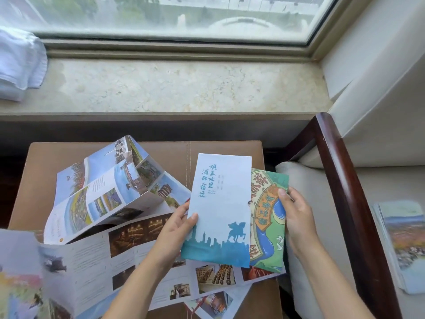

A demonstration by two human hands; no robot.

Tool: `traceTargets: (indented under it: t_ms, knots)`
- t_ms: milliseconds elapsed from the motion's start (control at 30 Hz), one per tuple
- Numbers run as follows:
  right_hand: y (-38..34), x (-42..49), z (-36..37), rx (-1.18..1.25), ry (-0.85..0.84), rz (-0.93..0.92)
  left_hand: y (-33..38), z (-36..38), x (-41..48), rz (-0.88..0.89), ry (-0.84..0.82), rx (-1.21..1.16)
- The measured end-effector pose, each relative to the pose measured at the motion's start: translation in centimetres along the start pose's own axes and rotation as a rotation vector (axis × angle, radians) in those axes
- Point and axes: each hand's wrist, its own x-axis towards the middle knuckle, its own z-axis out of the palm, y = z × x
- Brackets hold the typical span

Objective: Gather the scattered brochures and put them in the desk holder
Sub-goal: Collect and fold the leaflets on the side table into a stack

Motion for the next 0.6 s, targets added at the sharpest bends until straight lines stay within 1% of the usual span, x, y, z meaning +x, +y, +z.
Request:
traceTargets:
  t_ms: [67,167,267,300,400,467,533,600]
  knots:
    - [0.4,-0.6,1.8,-0.018,-0.004,-0.03,-0.2,0.9,-0.1,-0.024,-0.006,0.059]
    - [0.5,-1.4,4.0,-0.044,0.001,-0.075,0.2,2.2,-0.2,-0.063,0.028,0.097]
    - [0.3,-1.5,4.6,-0.039,0.043,-0.066,0.7,2.4,-0.1,-0.022,0.054,0.064]
    - [0.2,-1.5,4.6,-0.037,0.029,-0.057,0.9,2.3,-0.2,-0.008,0.057,0.057]
    - [0.6,-1.6,4.6,0.019,-0.125,-0.012,0.8,2.2,-0.2,0.018,0.099,0.077]
    - [0.4,-1.9,4.4,0.048,-0.219,-0.037,0.8,2.1,-0.2,0.051,0.122,0.084]
    - [-0.1,-2.2,3.8,-0.029,-0.244,-0.106,1.2,1.4,-0.1,0.093,0.105,0.133]
    - [-0.3,-2.4,3.1,-0.103,-0.254,-0.15,1.7,0.7,0.2,0.156,0.066,0.246]
